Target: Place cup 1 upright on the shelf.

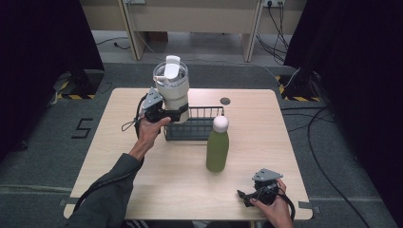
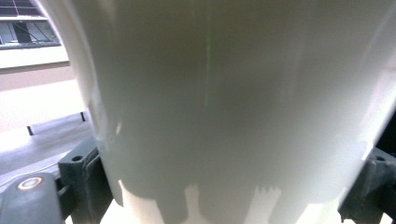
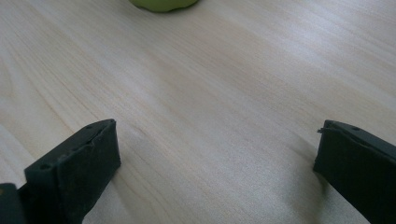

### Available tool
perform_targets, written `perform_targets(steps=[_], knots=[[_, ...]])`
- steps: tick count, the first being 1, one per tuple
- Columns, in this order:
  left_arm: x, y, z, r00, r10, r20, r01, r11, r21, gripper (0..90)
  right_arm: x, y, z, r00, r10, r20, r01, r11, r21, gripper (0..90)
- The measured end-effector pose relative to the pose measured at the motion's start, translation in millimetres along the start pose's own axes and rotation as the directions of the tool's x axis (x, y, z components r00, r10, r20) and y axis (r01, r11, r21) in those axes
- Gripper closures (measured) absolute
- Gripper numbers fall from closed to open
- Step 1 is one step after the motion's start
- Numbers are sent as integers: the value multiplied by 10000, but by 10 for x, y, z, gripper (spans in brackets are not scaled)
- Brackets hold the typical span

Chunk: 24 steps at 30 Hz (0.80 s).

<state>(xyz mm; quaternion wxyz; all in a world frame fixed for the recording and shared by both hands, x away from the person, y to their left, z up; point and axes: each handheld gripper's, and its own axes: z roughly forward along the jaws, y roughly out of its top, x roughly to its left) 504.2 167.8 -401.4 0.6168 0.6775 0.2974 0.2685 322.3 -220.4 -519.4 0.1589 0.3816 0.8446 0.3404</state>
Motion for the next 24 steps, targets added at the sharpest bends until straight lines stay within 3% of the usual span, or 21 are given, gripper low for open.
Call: perform_targets(steps=[14,17,22,24], knots=[[54,-91,142,9998,-11,-217,15,9998,188,107,0,0,0,10000,-9,3,9,10000,-3,3],[78,-127,160,9993,-283,-231,287,9994,210,107,0,-1,0,10000,-12,3,12,10000,-3,3],[110,-191,189,9994,-153,-325,164,9992,360,106,-1,0,0,10000,-11,2,11,10000,-2,3],[103,-222,207,9981,-458,-403,464,9988,147,106,0,0,0,10000,-10,1,10,10000,-3,3]])
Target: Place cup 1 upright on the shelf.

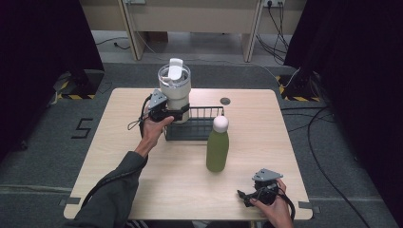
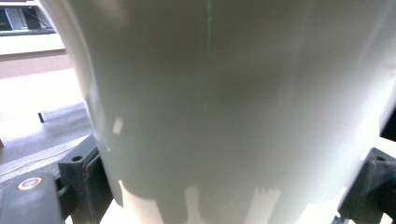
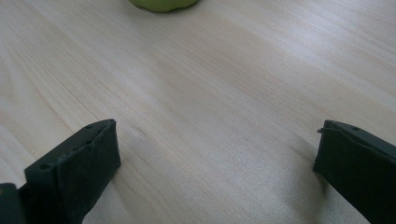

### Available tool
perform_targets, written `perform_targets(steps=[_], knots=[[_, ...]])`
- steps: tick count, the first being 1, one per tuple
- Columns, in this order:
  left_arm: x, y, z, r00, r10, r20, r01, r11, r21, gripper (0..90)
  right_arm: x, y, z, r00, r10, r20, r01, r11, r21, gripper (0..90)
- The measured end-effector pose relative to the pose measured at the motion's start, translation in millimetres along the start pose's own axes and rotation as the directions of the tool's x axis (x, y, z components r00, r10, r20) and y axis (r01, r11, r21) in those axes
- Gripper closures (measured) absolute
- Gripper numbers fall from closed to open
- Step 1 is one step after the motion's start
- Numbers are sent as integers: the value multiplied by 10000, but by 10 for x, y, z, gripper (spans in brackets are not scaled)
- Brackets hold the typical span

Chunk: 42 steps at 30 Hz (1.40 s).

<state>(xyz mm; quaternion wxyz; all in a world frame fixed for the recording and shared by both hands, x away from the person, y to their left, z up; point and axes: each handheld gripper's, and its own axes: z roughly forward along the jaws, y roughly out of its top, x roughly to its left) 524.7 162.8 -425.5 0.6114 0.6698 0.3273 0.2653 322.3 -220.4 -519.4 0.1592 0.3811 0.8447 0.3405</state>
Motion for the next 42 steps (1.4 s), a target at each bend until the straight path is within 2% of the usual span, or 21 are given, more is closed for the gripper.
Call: perform_targets(steps=[2,3,5,21,28,32,42], knots=[[-3,-34,14,9999,-107,10,107,9999,15,106,0,0,0,10000,-1,1,1,10000,1,3],[11,-44,3,9998,178,46,-180,9995,266,107,0,0,0,10000,-1,0,1,10000,1,3],[11,-75,9,9998,215,-28,-214,9993,316,106,0,0,0,10000,-2,1,2,10000,1,3],[24,-255,27,10000,-2,-57,5,9984,562,106,0,0,0,10000,0,1,0,10000,0,4],[23,-349,37,10000,-24,-89,31,9964,846,106,0,0,0,10000,-1,1,1,10000,1,3],[19,-341,33,10000,-7,-39,11,9963,856,106,0,0,0,10000,-4,2,4,10000,0,3],[20,-345,20,9995,291,79,-299,9909,1314,104,0,0,0,10000,-2,5,2,10000,0,4]])
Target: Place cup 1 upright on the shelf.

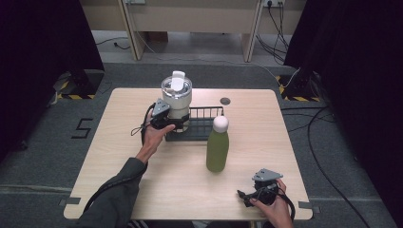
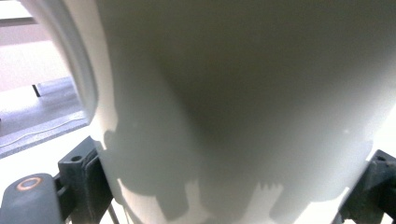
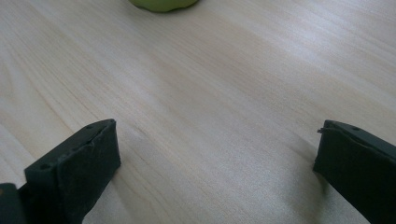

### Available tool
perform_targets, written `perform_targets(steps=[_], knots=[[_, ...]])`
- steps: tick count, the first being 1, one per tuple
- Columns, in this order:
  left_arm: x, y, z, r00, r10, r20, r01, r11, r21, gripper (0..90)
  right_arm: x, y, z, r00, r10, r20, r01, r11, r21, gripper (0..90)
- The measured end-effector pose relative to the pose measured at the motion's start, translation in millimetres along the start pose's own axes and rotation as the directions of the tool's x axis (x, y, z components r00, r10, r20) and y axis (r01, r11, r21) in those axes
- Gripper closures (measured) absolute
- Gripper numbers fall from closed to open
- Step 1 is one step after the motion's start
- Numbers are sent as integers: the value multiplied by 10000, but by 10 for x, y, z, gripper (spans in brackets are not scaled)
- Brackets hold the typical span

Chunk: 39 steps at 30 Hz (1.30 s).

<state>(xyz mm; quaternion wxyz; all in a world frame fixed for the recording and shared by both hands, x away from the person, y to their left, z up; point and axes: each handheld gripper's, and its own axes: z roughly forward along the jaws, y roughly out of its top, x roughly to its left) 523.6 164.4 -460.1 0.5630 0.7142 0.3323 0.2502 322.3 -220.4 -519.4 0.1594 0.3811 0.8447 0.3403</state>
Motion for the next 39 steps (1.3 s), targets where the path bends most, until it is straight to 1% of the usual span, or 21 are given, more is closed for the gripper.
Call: perform_targets(steps=[2,3,4,5,9,10,11,14,15,16,19,20,24,25,27,34,39], knots=[[-1,-14,-4,10000,37,-13,-37,9999,-100,103,0,0,0,10000,-1,-2,1,10000,0,4],[-20,-25,3,9998,-197,21,198,9993,-305,103,0,0,0,10000,-1,-2,1,10000,0,4],[-22,-32,5,9997,-243,41,244,9989,-391,102,0,0,0,10000,1,0,-1,10000,0,3],[-1,-35,-13,10000,1,41,0,9998,-185,102,0,0,0,10000,1,0,-1,10000,0,3],[-14,-67,-23,9999,-110,38,111,9991,-408,100,0,0,0,10000,-2,-6,2,10000,-8,3],[-30,-77,-5,9993,-375,28,376,9968,-703,100,0,0,0,10000,-2,0,2,10000,-1,3],[-16,-82,-17,9999,-154,55,157,9985,-528,98,0,0,0,10000,0,0,0,10000,-1,4],[-15,-97,-19,9996,-261,106,267,9977,-625,93,0,0,0,10000,0,-6,0,10000,-7,3],[-16,-102,-20,9994,-314,119,321,9972,-671,93,0,0,0,10000,0,-6,0,10000,-7,3],[-33,-110,-6,9979,-636,100,642,9934,-948,93,0,0,0,10000,-2,-1,2,10000,0,4],[-35,-115,-11,9981,-614,74,618,9936,-948,92,0,0,0,10000,-2,-5,2,10000,-8,3],[-13,-115,-29,9995,-280,131,288,9972,-694,93,0,0,0,10000,-1,-1,1,10000,-2,3],[2,-113,-36,9993,-272,256,288,9975,-647,93,0,0,0,10000,2,-5,-2,10000,-8,3],[-13,-111,-23,9985,-494,235,513,9951,-847,95,0,0,0,10000,2,-7,-2,10000,-7,3],[-13,-109,-26,9983,-518,254,538,9951,-827,96,0,0,0,10000,-1,0,1,10000,-2,4],[-5,-103,-40,9987,-433,280,454,9957,-811,97,0,0,0,10000,-2,-6,2,10000,-9,3],[-2,-106,-41,9983,-495,316,520,9950,-849,96,0,0,0,10000,2,-6,-2,10000,-8,3]])
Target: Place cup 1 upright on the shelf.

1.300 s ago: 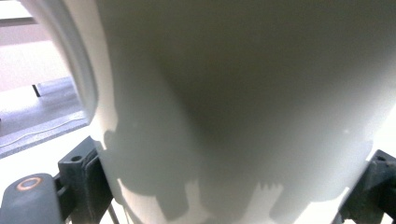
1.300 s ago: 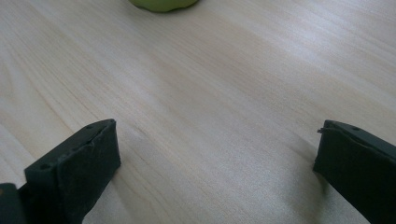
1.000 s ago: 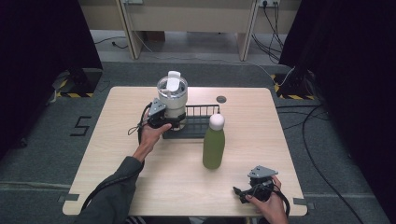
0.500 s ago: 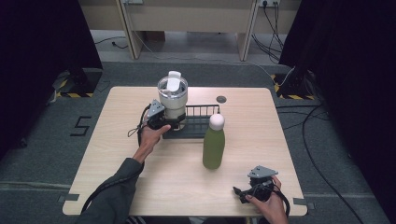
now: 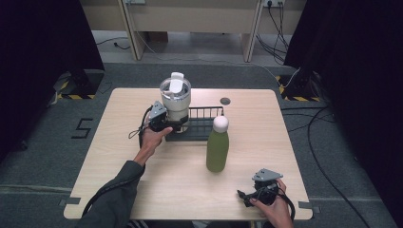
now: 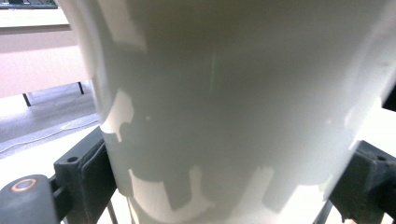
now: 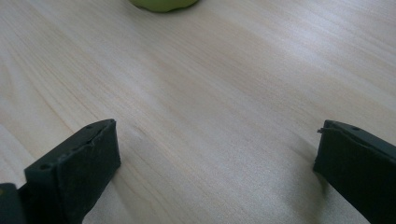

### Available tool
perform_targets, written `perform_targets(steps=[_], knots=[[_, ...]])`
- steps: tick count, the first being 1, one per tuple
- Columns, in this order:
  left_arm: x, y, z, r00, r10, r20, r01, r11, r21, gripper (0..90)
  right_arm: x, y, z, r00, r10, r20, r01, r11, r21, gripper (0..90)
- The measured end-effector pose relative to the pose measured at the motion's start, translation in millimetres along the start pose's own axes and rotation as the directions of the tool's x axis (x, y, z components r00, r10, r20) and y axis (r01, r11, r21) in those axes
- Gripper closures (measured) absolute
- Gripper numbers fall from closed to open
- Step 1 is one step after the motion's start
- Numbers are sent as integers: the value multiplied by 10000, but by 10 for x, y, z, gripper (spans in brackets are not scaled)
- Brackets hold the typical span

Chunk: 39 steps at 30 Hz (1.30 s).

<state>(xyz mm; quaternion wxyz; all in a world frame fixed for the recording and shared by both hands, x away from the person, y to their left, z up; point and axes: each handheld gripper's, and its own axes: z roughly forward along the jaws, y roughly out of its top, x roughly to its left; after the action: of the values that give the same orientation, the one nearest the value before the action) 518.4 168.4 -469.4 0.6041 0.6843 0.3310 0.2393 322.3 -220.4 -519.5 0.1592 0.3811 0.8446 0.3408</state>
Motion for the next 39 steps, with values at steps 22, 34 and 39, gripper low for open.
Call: perform_targets(steps=[22,34,39], knots=[[45,13,-67,9993,375,38,-375,9992,150,93,0,0,0,10000,-1,4,1,10000,8,3],[34,28,-95,9996,293,13,-293,9993,240,95,0,0,0,10000,-2,4,2,10000,8,3],[28,33,-115,9996,296,6,-296,9991,295,94,0,0,0,10000,-3,4,3,10000,8,3]])
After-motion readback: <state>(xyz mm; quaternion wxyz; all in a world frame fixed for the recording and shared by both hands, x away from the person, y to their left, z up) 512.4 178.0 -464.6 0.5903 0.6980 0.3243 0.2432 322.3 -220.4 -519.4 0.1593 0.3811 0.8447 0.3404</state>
